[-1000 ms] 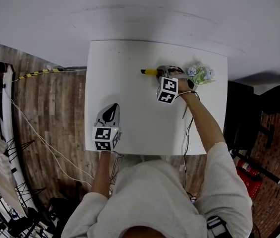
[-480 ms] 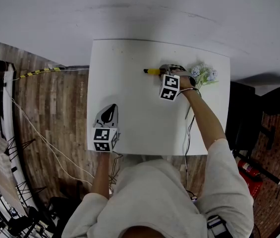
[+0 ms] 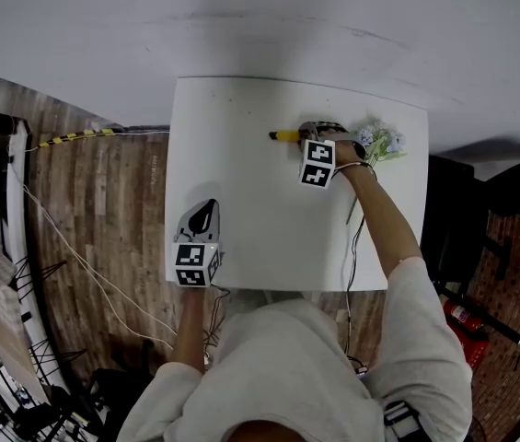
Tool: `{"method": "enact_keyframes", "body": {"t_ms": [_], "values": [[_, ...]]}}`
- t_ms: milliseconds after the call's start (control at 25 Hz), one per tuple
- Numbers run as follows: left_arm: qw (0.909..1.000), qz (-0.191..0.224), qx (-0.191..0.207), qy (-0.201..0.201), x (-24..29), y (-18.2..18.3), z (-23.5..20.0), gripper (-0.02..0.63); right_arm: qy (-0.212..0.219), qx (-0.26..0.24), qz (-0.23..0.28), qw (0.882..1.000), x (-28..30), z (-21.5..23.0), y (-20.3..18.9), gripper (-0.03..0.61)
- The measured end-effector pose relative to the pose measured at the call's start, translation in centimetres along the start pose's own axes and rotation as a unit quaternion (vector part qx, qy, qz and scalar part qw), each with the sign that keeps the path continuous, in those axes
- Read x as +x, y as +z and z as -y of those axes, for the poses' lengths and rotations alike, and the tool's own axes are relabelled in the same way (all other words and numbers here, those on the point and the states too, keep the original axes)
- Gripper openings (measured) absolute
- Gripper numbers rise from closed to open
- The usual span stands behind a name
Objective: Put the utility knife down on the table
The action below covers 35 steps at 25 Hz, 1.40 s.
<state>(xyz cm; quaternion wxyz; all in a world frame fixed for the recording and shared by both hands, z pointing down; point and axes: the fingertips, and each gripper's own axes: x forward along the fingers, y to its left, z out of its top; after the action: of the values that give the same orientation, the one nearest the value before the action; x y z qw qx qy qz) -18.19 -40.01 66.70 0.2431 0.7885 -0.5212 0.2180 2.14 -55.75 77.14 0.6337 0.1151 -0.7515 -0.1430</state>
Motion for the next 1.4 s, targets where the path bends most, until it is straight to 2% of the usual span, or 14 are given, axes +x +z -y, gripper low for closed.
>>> {"method": "enact_keyframes", "body": {"t_ms": [120,400,520,680,960,1160,1400], "values": [[1.0,0.0,0.0,0.0,-0.1,-0.1,-0.1,0.006,-0.008,0.002,0.001,1.0,0.0,0.2,0.0,0.123],[1.0,0.002,0.0,0.001,-0.6,-0.1,0.0,0.006,-0.033,0.013,0.002,0.999,-0.5,1.2,-0.2,0.244],[1.0,0.004,0.002,0.001,-0.5,0.0,0.0,0.006,-0.037,0.015,0.003,0.999,-0.6,1.2,-0.4,0.264],[1.0,0.007,0.005,-0.002,-0.6,0.2,0.3,0.006,-0.055,0.049,0.012,0.997,-1.4,1.4,-0.7,0.191],[0.9997,0.014,0.016,-0.011,-0.9,0.9,1.8,0.006,-0.084,0.105,0.033,0.99,-4.0,1.0,-1.3,0.024],[0.9993,0.022,0.026,-0.017,-1.4,1.5,3.3,0.006,-0.079,0.134,0.047,0.987,-5.9,-0.7,-1.7,-0.002],[0.9983,0.033,0.041,-0.024,-2.3,2.1,5.2,0.006,-0.088,0.195,0.08,0.974,-8.9,-2.0,-2.2,-0.002]]}}
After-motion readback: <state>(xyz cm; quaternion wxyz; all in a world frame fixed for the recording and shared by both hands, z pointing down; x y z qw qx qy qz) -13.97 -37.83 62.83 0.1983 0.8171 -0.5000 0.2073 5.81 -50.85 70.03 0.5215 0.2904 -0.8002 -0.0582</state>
